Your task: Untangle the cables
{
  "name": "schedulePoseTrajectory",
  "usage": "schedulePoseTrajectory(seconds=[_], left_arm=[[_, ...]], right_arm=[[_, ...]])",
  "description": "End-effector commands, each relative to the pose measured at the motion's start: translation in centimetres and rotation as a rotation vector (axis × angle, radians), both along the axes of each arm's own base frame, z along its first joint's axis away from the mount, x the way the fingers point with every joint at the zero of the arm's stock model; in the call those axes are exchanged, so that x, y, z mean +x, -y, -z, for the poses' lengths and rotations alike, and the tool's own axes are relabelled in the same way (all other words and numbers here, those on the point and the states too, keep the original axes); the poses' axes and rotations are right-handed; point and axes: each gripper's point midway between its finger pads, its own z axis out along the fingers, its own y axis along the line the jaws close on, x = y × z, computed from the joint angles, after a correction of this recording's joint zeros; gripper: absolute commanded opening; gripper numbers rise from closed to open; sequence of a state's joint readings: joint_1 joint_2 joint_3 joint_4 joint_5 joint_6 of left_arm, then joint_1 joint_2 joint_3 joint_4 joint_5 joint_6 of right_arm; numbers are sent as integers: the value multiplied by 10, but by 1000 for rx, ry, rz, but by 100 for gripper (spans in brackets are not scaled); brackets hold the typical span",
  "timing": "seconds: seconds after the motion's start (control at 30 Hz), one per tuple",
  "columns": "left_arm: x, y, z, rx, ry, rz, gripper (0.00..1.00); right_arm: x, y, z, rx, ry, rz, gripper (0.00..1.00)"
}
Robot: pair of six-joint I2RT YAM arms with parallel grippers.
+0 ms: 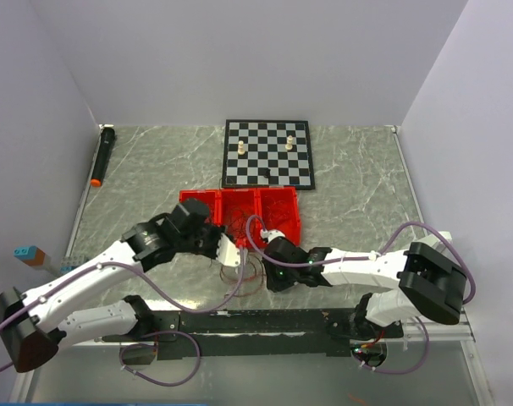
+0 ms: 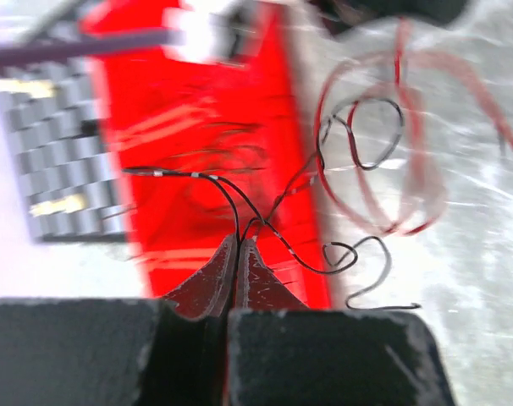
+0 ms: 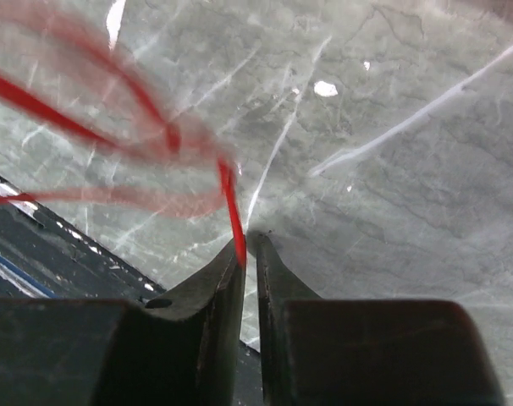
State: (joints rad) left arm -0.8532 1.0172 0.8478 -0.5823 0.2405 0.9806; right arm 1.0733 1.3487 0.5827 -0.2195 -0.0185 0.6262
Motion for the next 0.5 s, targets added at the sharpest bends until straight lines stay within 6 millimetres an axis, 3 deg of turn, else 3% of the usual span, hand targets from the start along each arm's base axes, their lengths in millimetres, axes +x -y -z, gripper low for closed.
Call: schedulePoseTrajectory(seconds=[0.0,0.17,0.3,0.37,0.47], left_arm=[[13,-11,-56,-69,95,-118,1],[9,-19,-82,-139,117,-153,1],[0,-21,-105,-203,132,-146,1],[-6,-22,-113,-213,134,-117,1],[-19,-21,-129,-244,140,-50,1]], right_arm=[[2,4,9,-27,10,0,17],[-4,13,22,-57,-16,10,15],[1,13,11,-32,21,26,16],[5,10,-3,11,54,25,22],[14,1,-34,118,144,13,42]])
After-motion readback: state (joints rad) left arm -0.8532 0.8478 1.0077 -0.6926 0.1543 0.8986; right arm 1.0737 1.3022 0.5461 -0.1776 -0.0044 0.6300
